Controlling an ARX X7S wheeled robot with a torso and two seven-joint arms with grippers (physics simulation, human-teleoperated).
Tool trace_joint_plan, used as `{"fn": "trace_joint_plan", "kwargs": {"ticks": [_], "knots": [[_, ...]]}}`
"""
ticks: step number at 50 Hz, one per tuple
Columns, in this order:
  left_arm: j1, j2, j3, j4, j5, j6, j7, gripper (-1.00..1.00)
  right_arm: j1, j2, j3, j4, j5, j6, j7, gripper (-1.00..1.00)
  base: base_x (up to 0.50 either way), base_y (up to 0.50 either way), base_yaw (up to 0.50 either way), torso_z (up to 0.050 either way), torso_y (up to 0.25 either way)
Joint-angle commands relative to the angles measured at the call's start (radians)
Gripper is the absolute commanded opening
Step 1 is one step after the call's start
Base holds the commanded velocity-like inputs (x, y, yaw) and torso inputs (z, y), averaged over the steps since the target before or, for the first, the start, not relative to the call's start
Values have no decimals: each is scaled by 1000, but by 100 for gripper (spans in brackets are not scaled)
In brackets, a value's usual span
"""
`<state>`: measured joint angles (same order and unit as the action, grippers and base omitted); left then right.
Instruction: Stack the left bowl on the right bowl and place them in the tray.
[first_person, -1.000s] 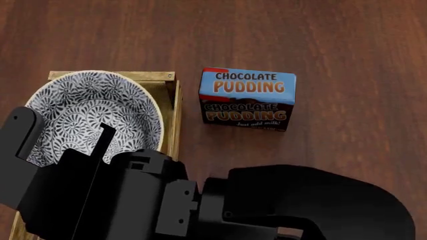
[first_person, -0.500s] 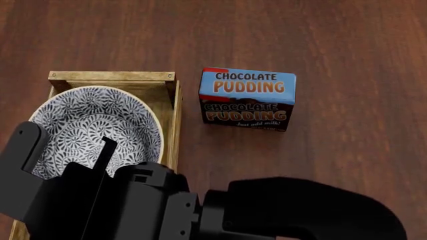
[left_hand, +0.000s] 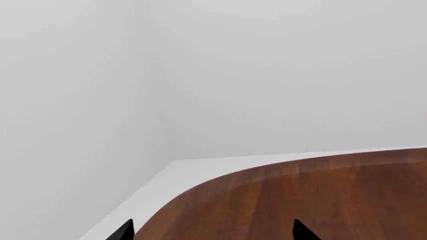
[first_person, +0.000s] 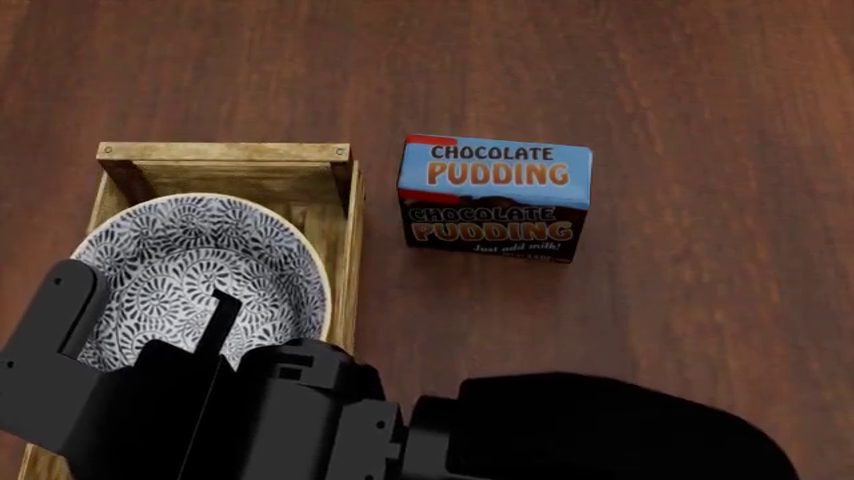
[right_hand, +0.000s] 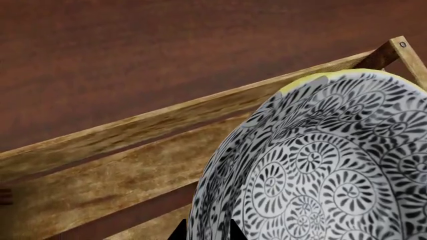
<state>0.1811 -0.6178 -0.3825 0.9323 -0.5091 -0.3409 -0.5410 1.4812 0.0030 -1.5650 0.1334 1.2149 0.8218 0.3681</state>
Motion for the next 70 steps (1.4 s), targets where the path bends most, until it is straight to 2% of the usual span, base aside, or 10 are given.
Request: {"fn": "trace_joint_plan", "kwargs": {"ticks": [1,51,55,56,70], "knots": [[6,-1,-4,-1,-1,4,-2,100,-6,-3,11,11,-56,2,-20,-100,0,0,0,0,0],[10,-13,-3,0,-9,5,-13,100,-107,-3,13,57,-132,-25,-88,-100,0,0,0,0,0],[8,-13,2,-4,-5,7,-13,100,-94,-3,12,42,-126,0,-58,-100,0,0,0,0,0],[8,-13,3,-5,-4,9,-13,100,-92,-3,14,39,-112,-4,-61,100,0,0,0,0,0],[11,-15,5,-1,-4,11,-15,100,-60,-3,13,-36,-81,35,-10,100,0,0,0,0,0]]}}
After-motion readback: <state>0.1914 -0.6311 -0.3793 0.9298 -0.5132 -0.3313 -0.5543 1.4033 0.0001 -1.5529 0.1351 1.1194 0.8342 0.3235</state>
